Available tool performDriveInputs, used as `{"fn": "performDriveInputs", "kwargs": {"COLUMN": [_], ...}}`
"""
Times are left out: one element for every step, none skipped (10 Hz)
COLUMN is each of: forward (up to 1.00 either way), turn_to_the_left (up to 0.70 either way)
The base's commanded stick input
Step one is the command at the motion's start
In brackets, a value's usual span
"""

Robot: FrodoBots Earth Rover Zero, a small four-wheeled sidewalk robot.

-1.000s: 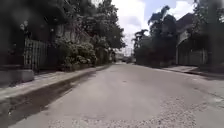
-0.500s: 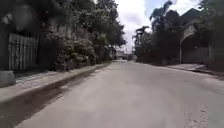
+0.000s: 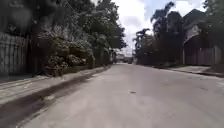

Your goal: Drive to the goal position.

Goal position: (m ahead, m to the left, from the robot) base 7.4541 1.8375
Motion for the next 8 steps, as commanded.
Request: {"fn": "performDriveInputs", "kwargs": {"forward": [1.00,1.00,1.00,1.00,1.00,1.00,1.00,1.00], "turn_to_the_left": [-0.01,-0.10,-0.18,-0.25,-0.04,0.00,0.00,0.00]}}
